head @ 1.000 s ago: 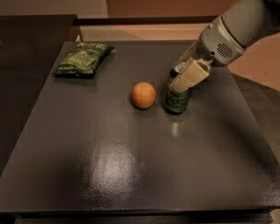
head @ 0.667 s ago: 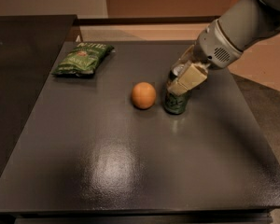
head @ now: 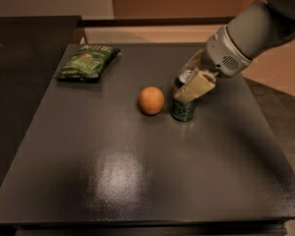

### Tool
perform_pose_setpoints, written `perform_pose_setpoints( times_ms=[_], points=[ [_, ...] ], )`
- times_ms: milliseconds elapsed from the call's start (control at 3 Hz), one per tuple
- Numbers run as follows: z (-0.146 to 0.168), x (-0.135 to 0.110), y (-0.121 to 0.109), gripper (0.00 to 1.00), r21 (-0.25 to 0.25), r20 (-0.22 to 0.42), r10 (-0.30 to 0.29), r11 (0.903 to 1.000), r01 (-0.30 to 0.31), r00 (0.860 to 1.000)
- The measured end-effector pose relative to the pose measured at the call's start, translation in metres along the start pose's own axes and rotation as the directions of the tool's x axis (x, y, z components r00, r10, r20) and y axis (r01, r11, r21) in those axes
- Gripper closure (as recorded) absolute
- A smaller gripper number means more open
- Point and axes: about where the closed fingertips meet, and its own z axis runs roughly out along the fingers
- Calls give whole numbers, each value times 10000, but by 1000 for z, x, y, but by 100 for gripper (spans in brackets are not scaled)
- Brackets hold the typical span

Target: Move green can near orange

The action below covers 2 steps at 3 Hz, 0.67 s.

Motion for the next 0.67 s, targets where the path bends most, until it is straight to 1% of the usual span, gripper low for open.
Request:
perform_pose_setpoints(
  times_ms=[333,667],
  points=[
    [0,-1,1,12,-4,-3,-27,10000,27,10000],
    [0,-2,2,0,-8,-6,-50,10000,50,10000]
  ],
)
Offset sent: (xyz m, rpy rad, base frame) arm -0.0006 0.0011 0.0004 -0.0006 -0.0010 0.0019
